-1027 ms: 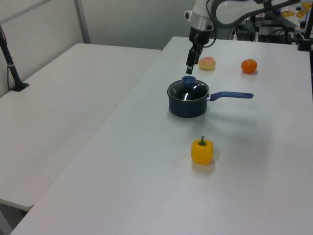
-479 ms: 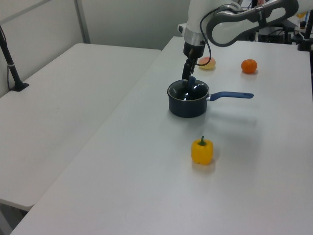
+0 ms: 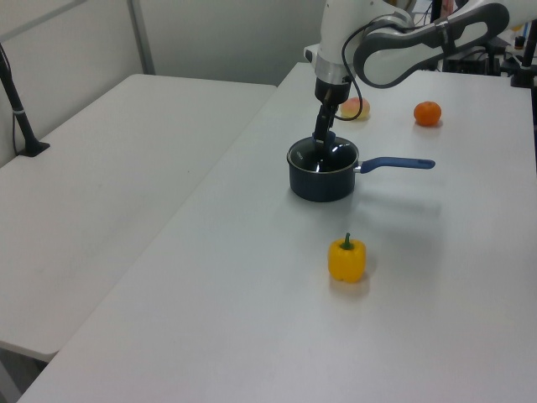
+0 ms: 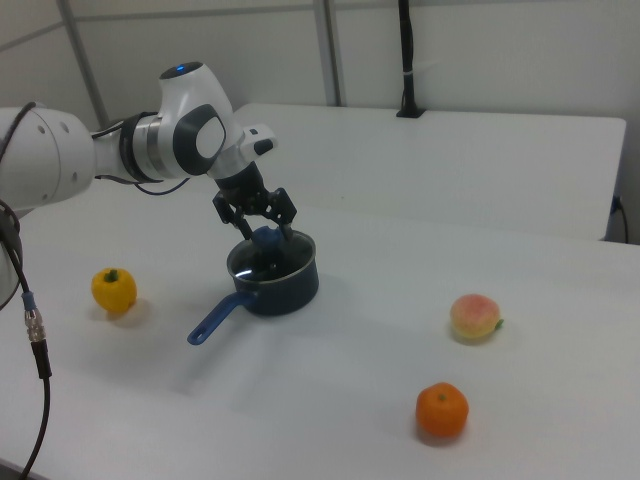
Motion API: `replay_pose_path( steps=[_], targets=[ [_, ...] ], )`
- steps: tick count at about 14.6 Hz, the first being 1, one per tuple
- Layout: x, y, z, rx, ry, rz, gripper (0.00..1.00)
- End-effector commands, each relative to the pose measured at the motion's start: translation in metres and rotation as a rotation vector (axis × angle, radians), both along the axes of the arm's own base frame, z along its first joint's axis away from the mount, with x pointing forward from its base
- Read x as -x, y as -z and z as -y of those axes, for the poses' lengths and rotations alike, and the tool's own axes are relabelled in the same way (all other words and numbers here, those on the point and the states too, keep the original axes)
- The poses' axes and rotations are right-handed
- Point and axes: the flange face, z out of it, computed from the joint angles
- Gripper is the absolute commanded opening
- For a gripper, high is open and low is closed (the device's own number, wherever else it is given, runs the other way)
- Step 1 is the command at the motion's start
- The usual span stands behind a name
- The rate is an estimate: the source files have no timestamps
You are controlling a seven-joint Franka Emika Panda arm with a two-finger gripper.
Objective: Open lid
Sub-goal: 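Close the gripper on the blue knob of the glass lid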
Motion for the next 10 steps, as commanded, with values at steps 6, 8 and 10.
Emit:
replay_pose_path(
  steps=[6, 8, 10],
  targets=[
    [0.0001, 0.0031, -0.0161, 0.024, -0.020, 0.016, 0.17],
    [0.0004, 0.0009, -0.0161, 0.022, -0.021, 0.019, 0.17],
    [0.0015, -0.0051, -0.0159, 0.024, -0.026, 0.023, 0.14]
  ],
)
